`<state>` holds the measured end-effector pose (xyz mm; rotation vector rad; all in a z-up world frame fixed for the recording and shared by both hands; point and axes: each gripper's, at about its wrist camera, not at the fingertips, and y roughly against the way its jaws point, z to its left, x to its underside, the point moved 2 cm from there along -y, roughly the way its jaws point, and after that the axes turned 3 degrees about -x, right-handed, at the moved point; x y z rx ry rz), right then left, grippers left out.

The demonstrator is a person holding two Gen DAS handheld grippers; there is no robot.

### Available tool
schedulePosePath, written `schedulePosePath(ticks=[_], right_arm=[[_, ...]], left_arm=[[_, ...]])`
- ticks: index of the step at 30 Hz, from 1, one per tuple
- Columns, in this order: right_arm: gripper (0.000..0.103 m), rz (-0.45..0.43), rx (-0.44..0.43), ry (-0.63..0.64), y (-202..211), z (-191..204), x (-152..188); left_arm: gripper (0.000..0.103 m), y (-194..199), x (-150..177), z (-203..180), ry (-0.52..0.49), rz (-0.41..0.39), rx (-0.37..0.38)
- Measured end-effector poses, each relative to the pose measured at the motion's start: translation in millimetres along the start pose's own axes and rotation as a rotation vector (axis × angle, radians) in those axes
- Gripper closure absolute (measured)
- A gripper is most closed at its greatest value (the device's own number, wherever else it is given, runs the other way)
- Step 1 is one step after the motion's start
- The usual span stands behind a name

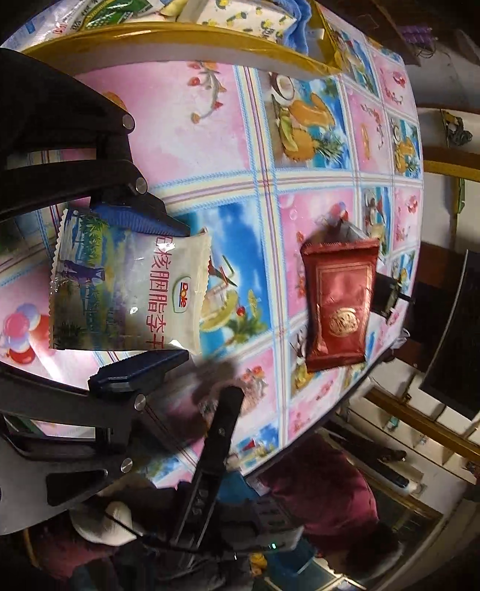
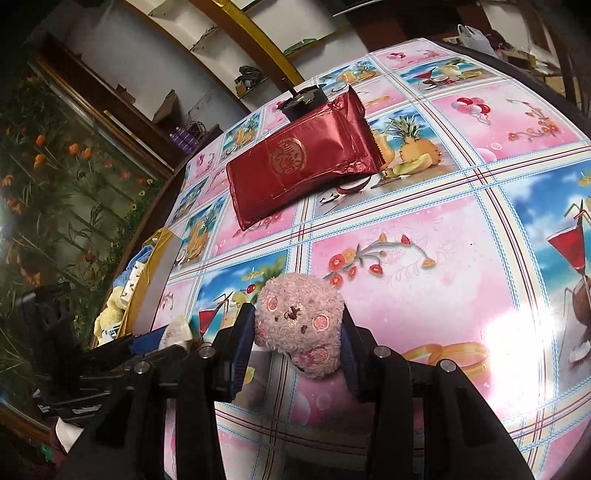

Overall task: Organize soft objects
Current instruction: 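Grasp the white Dole snack bag with the left tool while the right tool grasps the pink fuzzy ball, then carry the Dole bag and pink ball into the box and open both tools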

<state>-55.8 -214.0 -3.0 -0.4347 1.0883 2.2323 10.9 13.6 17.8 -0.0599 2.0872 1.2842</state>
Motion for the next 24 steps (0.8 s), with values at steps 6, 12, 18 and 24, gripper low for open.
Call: schedulePosePath(ticks=[6,12,18,24], right_arm=[[0.060,-0.018,0.008,-0.023,-4.2,0.8,-1.8],[0.061,-0.033,0.033,-0.023,-6.5,2.7,-4.1],[0.061,-0.047,0.061,-0.014,-8.5,5.5,-5.5],[0.061,-0.047,0.049,-0.015,-8.5,4.8,-6.2]], left_arm=[[0.044,13.9,-12.3,-18.8,-0.028,-0.047,0.134],[0.044,28.2,-11.6,-21.2,-0.014,-0.079,0.206],[0.044,65.5,7.4,-8.6,0.044,-0.172,0.219],[0.044,124.1,42.9,23.6,0.135,-0.292,0.108]])
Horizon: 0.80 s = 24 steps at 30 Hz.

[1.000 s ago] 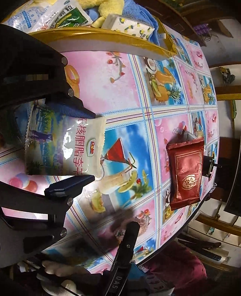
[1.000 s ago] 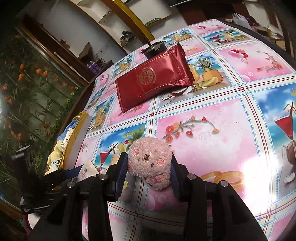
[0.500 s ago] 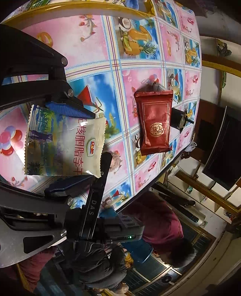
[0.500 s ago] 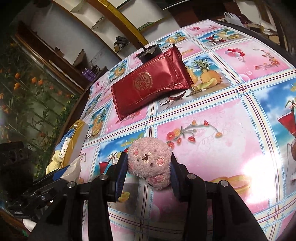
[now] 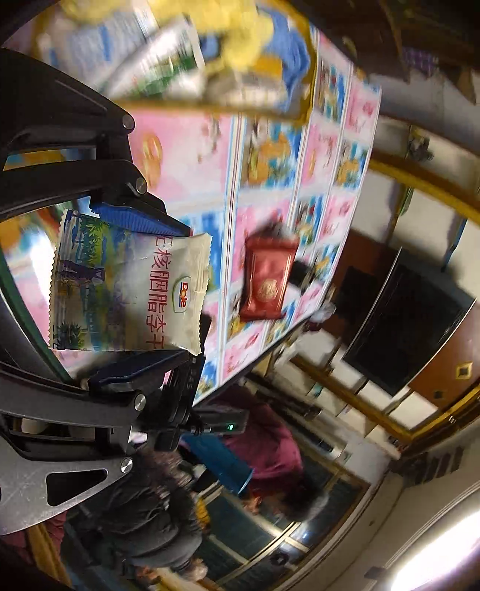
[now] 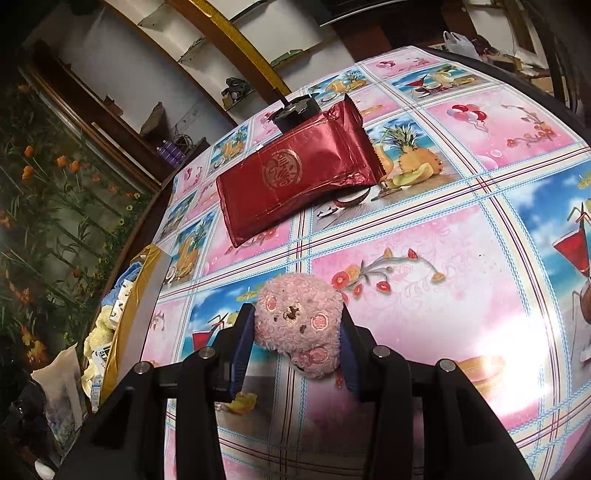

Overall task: Organize soft objects
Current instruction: 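Carry the Dole bag and pink ball into the box and open both tools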

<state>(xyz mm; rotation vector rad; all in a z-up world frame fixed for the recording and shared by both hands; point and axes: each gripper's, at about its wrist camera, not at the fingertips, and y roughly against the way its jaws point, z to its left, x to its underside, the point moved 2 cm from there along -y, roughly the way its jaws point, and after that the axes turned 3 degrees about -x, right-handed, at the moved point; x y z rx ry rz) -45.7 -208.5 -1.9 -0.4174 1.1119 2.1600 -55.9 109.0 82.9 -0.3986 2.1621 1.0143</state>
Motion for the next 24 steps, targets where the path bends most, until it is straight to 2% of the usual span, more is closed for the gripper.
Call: schedulePosePath(ticks=[6,10,14,18,24], right_arm=[[0.062,0.011,-0.044,0.048,-0.5,11.6,1.9],[0.062,-0.009,-0.059,0.080,4.5,19.1,3.0],[0.062,0.001,-0.093,0.138,7.4,41.7,8.2],[0.062,0.060,-0.146,0.215,-3.9,82.3,15.5],[0.061,0.132,-0.216,0.352,-32.7,158.7,23.4]], left_arm=[[0.044,62.8,13.0,42.8,0.089,-0.109,-0.178],[0.044,87.8,13.8,65.2,0.141,-0.169,-0.242],[0.044,111.8,6.3,85.1,0.143,-0.204,-0.315],[0.044,116.5,-11.5,107.1,0.139,-0.202,-0.356],[0.044,100.7,-42.9,136.1,0.112,-0.175,-0.398]])
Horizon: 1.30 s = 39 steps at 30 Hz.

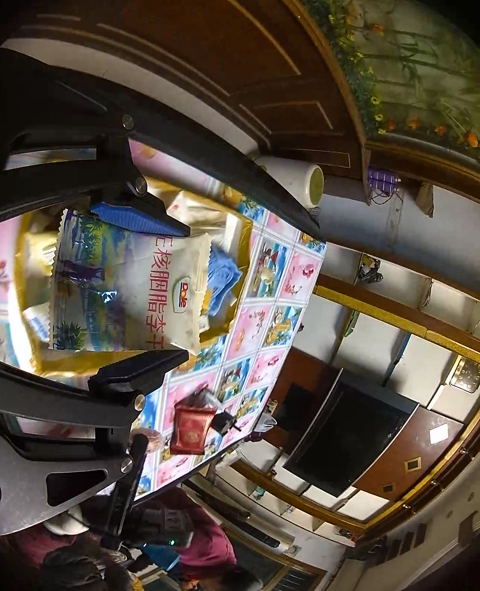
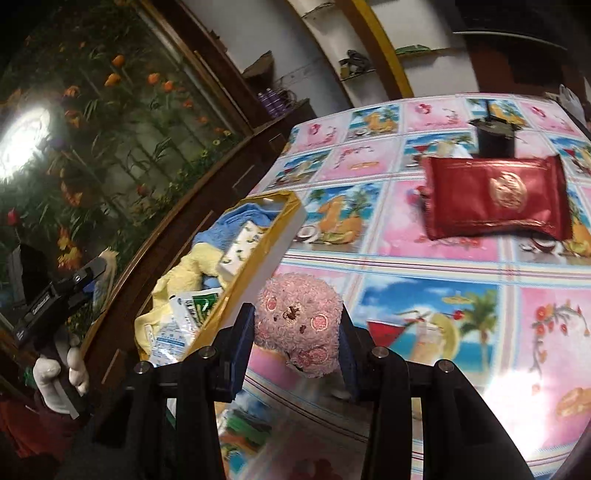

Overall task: Organize soft objects
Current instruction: 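Carry the Dole bag and pink ball into the box and open both tools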

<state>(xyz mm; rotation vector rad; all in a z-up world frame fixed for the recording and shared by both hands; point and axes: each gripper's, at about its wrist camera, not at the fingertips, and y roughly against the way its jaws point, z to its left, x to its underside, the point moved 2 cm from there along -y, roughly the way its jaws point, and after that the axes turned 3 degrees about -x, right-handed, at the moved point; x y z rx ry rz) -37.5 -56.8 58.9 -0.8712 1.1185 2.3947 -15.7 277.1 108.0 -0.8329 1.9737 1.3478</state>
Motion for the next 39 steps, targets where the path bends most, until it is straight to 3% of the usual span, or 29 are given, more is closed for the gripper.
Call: schedulePosePath(ticks=[7,15,19,24,27,36,39], right_arm=[[0.060,0.078,-0.059,0.125,-59.8,67.8,-17.0],[0.060,0.177,-0.068,0.174,-124.1,94.5,-17.2],[0.057,0.182,-0.017,0.234,-143.5,101.3,-20.6],[0.043,0.153,0.001,0.277,-142.8,105.9,-23.5],[0.041,0.131,-0.027,0.265,-132.5,104.4,-24.3],[0.035,0.040,-0.011,0.294,-76.1,95.3,-5.4],[0.034,0.038,0.008,0.281,-64.0,83.7,2.3]], left_arm=[[0.043,-63.3,-34.7,21.6,0.038,0.076,-0.005],[0.042,-149.0,-59.0,53.5,0.103,0.220,-0.057],[0.038,-163.6,-57.1,54.7,0.120,0.253,-0.035],[0.035,-156.1,-61.6,48.0,0.101,0.216,-0.055],[0.035,-142.2,-64.2,42.0,0.088,0.192,-0.092],[0.034,-69.0,-38.3,-30.4,-0.196,0.003,-0.439],[0.034,-51.3,-23.3,-51.4,-0.241,-0.051,-0.500]])
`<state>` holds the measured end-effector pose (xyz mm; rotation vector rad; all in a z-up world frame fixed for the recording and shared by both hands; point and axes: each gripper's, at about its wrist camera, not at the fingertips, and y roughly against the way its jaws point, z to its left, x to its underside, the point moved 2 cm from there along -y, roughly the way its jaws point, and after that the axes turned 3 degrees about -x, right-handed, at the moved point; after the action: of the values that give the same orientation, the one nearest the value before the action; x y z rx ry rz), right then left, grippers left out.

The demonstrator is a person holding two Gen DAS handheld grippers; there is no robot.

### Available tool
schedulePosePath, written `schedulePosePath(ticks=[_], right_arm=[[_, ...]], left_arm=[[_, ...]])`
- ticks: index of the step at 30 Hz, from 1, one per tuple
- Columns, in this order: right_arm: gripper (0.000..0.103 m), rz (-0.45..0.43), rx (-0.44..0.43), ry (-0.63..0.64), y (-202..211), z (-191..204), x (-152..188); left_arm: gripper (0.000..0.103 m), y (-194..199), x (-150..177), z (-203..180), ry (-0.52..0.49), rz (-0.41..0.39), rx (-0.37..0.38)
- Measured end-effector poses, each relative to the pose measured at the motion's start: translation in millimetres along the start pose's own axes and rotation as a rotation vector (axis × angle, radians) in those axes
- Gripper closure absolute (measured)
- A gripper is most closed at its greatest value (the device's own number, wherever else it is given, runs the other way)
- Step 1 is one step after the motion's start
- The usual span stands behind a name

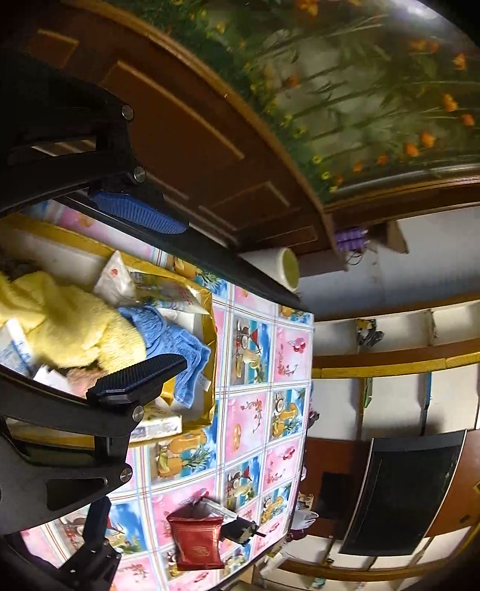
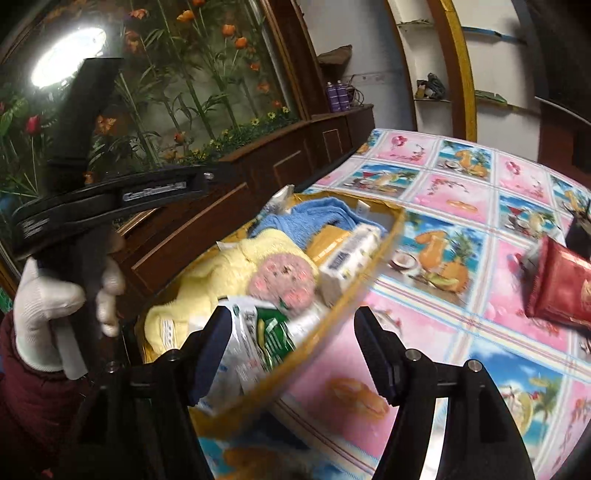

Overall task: Organize soft objects
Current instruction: 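Carry the Dole bag and pink ball into the box and open both tools, then move both open tools back over the remaining items on the table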

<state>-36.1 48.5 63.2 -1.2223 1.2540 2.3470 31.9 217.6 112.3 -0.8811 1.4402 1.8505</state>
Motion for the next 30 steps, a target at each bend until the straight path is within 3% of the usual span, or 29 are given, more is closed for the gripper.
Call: schedulePosePath(ticks=[12,30], right_arm=[[0.034,-0.024,0.019,-0.111,39.9,-30.8,27.5],[0.034,0.015,0.019,-0.137,35.7,-30.5,43.2]], left_arm=[[0.034,49.7,27.8,-36.3,-0.022,-0.032,-0.062],[0.034,51.6,48.2,-41.5,-0.022,0.018,-0.058]])
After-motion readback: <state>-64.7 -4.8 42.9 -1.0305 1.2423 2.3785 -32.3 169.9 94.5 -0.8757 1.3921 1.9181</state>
